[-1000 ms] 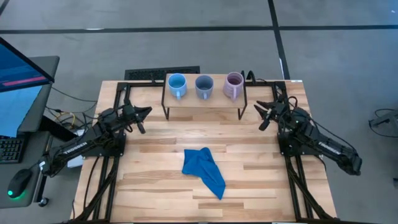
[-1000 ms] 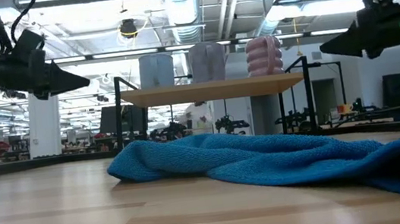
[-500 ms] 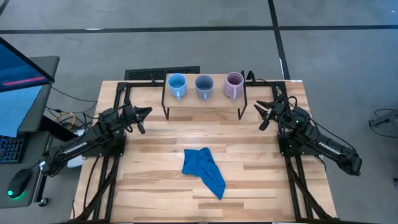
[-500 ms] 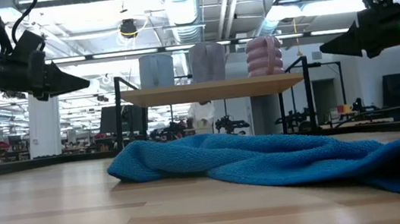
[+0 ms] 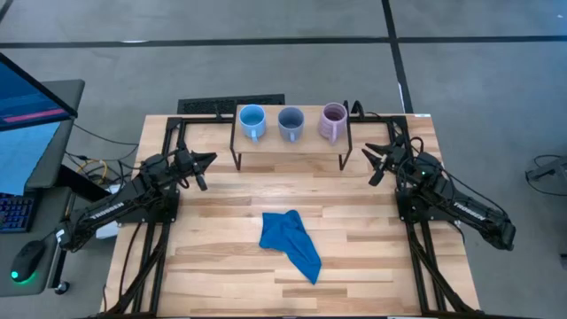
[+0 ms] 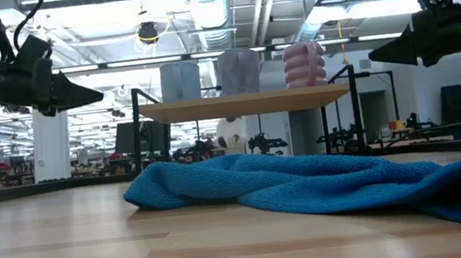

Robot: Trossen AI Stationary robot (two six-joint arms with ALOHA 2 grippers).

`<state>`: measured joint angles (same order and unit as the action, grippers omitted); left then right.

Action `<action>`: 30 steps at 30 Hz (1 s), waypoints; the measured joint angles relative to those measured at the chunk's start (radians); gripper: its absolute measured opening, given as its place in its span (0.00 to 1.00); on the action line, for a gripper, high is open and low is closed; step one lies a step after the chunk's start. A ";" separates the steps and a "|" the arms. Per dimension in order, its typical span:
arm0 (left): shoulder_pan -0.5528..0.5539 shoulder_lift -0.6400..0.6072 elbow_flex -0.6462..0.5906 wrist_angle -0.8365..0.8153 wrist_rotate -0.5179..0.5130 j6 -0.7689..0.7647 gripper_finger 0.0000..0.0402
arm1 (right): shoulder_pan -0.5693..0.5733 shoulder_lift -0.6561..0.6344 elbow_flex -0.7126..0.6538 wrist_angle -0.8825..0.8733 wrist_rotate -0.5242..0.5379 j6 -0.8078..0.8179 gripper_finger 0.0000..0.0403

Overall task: Stack small to large cups/mugs on shelf
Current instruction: Return to Home Position

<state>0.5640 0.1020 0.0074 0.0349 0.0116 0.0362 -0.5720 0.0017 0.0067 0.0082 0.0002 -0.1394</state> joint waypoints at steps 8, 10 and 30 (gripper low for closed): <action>0.001 0.000 0.000 0.000 0.000 0.002 0.07 | 0.000 0.000 0.000 0.000 0.000 0.000 0.32; 0.000 0.000 0.000 0.000 0.000 0.009 0.07 | 0.000 0.000 0.000 0.000 0.000 0.000 0.32; 0.000 0.000 0.000 0.000 0.000 0.002 0.07 | 0.000 0.000 0.000 -0.001 0.000 0.000 0.32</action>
<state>0.5644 0.1021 0.0074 0.0349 0.0116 0.0377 -0.5720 0.0019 0.0067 0.0074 -0.0002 -0.1394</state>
